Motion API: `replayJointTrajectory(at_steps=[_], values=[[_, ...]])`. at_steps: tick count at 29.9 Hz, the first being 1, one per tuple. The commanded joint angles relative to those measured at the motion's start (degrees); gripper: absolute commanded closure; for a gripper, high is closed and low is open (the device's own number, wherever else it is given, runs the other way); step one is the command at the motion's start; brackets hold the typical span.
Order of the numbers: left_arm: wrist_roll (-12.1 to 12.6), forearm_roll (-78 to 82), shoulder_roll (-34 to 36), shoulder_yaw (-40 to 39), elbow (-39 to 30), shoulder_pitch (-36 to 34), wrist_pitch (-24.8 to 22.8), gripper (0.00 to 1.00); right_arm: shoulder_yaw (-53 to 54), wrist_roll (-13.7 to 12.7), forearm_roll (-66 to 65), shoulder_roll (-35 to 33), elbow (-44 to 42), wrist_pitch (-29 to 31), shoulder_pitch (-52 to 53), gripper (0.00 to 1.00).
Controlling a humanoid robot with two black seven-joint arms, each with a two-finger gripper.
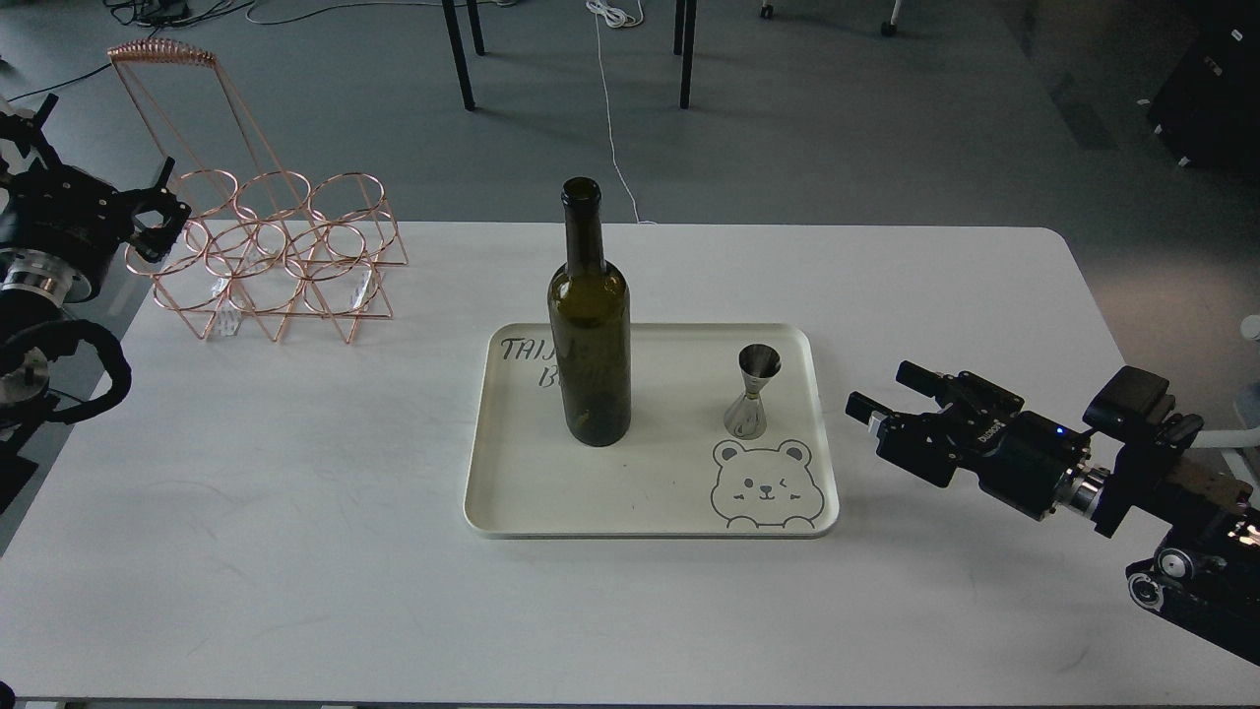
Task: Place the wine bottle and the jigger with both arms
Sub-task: 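Reach the right gripper toward the steel jigger on the tray, then close the right gripper on the jigger and lift it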
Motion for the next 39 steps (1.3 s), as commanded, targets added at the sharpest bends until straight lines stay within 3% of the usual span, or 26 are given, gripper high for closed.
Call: replayJointTrajectory(at_steps=[1,6,12,21,25,33,39], values=[[0.0,0.0,0.79,-0.02,0.0,0.03,0.0,0.01,-5.29,0.0,-1.18,4.88,-6.69,-2.47,4.11,0.18],[0.0,0.0,1.67,-0.02,0.0,-0.06,0.0,0.01,-12.15,0.0,-1.18,9.19,-11.53,-3.93,8.33,0.23],[0.0,0.0,1.93,-0.02,0.0,0.03,0.0,0.01,-12.6,0.0,-1.18,14.64,-16.36,-3.93,8.69,0.26],[0.0,0.0,1.67,-0.02,0.0,-0.06,0.0,0.01,-13.74,0.0,-1.18,19.65,-20.32,-3.93,9.57,0.42],[0.0,0.0,1.67,-0.02,0.0,-0.32,0.0,0.01,-14.18,0.0,-1.18,20.88,-21.37,-3.93,10.71,0.54],[0.0,0.0,1.76,-0.02,0.0,-0.58,0.0,0.01,-14.36,0.0,-1.18,24.31,-24.63,-3.93,11.06,0.58],[0.0,0.0,1.84,0.07,0.0,-0.76,0.0,0.01,-14.53,0.0,-1.18,24.4,-25.33,-3.93,10.89,0.73]])
